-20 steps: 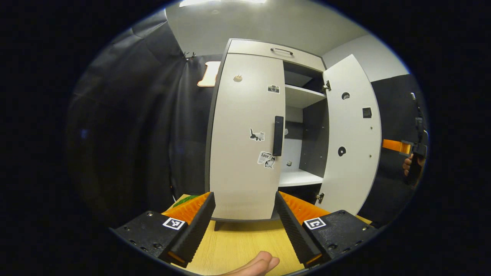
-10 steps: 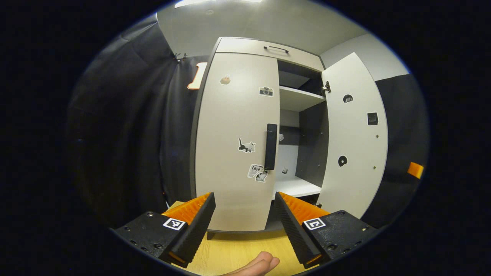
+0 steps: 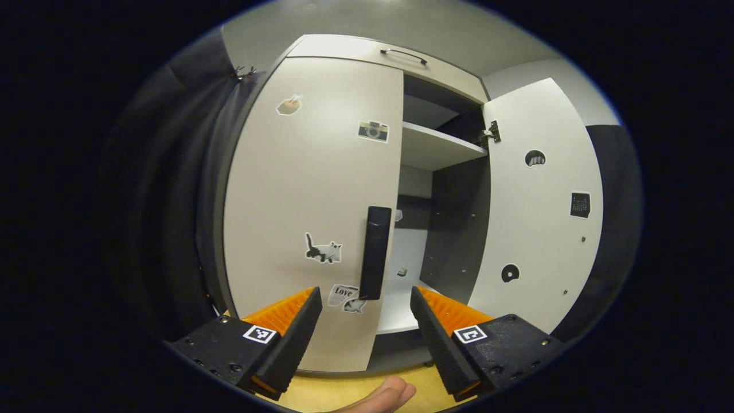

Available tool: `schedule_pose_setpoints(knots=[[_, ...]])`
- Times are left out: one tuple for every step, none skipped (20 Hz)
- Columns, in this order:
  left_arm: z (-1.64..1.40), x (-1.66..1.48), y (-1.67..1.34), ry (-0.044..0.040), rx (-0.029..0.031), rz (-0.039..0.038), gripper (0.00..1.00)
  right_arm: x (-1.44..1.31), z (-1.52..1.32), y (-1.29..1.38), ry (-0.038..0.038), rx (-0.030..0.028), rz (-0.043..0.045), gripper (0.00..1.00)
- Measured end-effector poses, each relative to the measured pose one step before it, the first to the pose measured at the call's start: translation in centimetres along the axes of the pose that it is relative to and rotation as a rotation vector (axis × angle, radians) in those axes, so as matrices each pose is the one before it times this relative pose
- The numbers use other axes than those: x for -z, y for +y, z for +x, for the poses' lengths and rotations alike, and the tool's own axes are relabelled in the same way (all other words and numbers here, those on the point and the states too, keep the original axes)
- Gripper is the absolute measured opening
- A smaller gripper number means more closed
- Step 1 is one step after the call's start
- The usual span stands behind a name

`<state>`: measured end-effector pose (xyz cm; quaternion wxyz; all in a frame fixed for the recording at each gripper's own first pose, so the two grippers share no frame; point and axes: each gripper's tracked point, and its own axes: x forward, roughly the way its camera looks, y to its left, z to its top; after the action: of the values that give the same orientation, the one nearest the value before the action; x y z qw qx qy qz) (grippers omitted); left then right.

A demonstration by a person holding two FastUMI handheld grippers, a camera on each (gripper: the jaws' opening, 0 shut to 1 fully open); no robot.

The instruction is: Open the right door of the double-door shoe cabinet with the right hand, and open the left door with the left hand.

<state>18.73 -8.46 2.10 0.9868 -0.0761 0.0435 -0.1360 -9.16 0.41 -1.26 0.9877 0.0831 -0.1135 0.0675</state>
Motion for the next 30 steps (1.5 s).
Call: schedule_pose_setpoints(knots=[[0.925, -0.310, -0.150, -0.00040, -0.00566, 0.01702, 0.96, -0.147, -0.697, 0.836, -0.02162, -0.00217, -0.01512, 1.00], [0.767, -0.267, -0.055, -0.00426, -0.01568, 0.02519, 0.96, -0.145, -0.742, 0.631, -0.01570, -0.00068, -0.01377, 1.00], [0.966, -0.463, -0.221, -0.00470, -0.00764, 0.01294, 0.97, -0.049, -0.535, 0.706, -0.00940, -0.00759, -0.01911, 1.00], [0.697, -0.285, -0.425, -0.00461, 0.00466, 0.00253, 0.96, 0.189, -0.297, 0.688, -0.00506, -0.01357, -0.02186, 1.00], [0.747, -0.428, -0.286, -0.00537, -0.00618, -0.01813, 0.96, 0.249, -0.130, 0.684, 0.00011, -0.01648, -0.01813, 1.00], [0.688, -0.212, 0.053, -0.00241, -0.01215, 0.00794, 0.96, 0.319, -0.224, 0.274, 0.00900, -0.00744, -0.00586, 0.98], [0.728, -0.223, 0.744, -0.00922, -0.04527, 0.00898, 0.96, 0.533, -0.235, 0.298, 0.01412, -0.01510, 0.00345, 1.00], [0.642, 0.069, 0.479, 0.00294, -0.03047, 0.01682, 0.96, 0.066, -0.237, 0.451, 0.00772, -0.02640, 0.01313, 0.98], [0.546, 0.268, 0.097, 0.01363, -0.01279, 0.02562, 0.96, -0.182, -0.119, 0.473, -0.00144, -0.03169, 0.01999, 1.00], [0.646, 0.426, 0.041, 0.01601, -0.00752, 0.01750, 0.97, -0.365, -0.238, 0.035, -0.00398, -0.01590, 0.01698, 1.00], [0.491, 0.166, -0.291, 0.01061, 0.00604, 0.00476, 0.97, -0.288, -0.189, -0.457, -0.00774, 0.00374, 0.01188, 0.98], [0.474, 0.167, -0.015, 0.00513, -0.00022, -0.00242, 0.97, -0.333, -0.273, -0.644, -0.01022, 0.01158, 0.00514, 1.00], [0.439, 0.083, 0.110, 0.00152, -0.00769, -0.01132, 0.96, -0.195, -0.152, -0.585, -0.00818, 0.01403, 0.00207, 1.00], [0.564, 0.127, 0.369, 0.00293, -0.01993, 0.00450, 0.95, -0.196, -0.096, -0.630, -0.00548, 0.01436, 0.00009, 1.00], [0.441, 0.492, 0.510, 0.01251, -0.02460, 0.01227, 0.87, 0.018, -0.040, -0.476, -0.00229, 0.01321, 0.00138, 1.00], [0.255, 0.819, 0.190, 0.03461, -0.01416, 0.00257, 0.82, 0.004, -0.165, -0.462, -0.00073, 0.01167, 0.00243, 1.00], [0.243, -0.493, -0.080, -0.03101, -0.00738, 0.00562, 0.71, 0.049, -0.090, -0.405, -0.00130, 0.01150, 0.00475, 1.00], [-0.020, -0.491, -0.543, -0.01074, 0.00950, 0.00299, 0.72, -0.065, -0.063, -0.450, 0.00027, 0.01199, 0.00576, 1.00], [-0.129, 0.640, -0.430, 0.02535, 0.00424, 0.00132, 0.60, 0.115, 0.162, -0.421, 0.00003, 0.01121, 0.00389, 1.00], [0.560, -0.365, -0.292, -0.02381, -0.00495, 0.00309, 0.51, 0.060, 0.051, -0.368, 0.00419, 0.01120, 0.00155, 1.00], [-0.113, 0.307, 0.162, 0.01923, -0.00664, -0.01161, 0.33, 0.383, -0.085, -0.235, 0.00793, 0.00896, -0.00337, 1.00], [-0.329, -0.174, -0.011, 0.00088, -0.00386, -0.01413, 0.33, 0.124, -0.072, -0.230, 0.00435, 0.00756, -0.00738, 1.00], [0.054, 0.135, -0.032, 0.00989, -0.00316, -0.01485, 0.30, -0.034, 0.052, -0.159, 0.00177, 0.00548, -0.00763, 1.00], [-0.114, 0.168, 0.094, 0.01428, -0.00046, -0.00190, 0.28, -0.008, -0.012, -0.092, 0.00258, 0.00367, -0.00490, 1.00], [-0.058, -0.089, -0.001, 0.00244, -0.00097, 0.00196, 0.28, 0.104, 0.169, 0.017, 0.00352, 0.00002, -0.00723, 1.00], [-0.184, 0.126, 0.029, 0.00728, -0.00360, 0.00708, 0.27, 0.119, 0.013, 0.093, 0.00338, -0.00009, -0.00971, 1.00], [-0.240, -0.019, 0.146, 0.00238, -0.00696, 0.00455, 0.26, 0.233, 0.091, -0.009, 0.00577, 0.00317, -0.01287, 1.00], [-0.300, 0.066, -0.002, -0.00092, -0.00860, -0.00927, 0.24, 0.179, 0.080, -0.035, 0.00674, 0.00611, -0.01323, 1.00], [-0.298, -0.045, 0.037, -0.00468, -0.00275, -0.00321, 0.24, 0.206, 0.192, 0.067, 0.00492, 0.00127, -0.01186, 1.00], [-0.458, 0.115, 0.101, -0.00465, -0.00071, 0.00449, 0.24, 0.123, 0.165, 0.275, 0.00423, -0.00608, -0.00636, 1.00]])
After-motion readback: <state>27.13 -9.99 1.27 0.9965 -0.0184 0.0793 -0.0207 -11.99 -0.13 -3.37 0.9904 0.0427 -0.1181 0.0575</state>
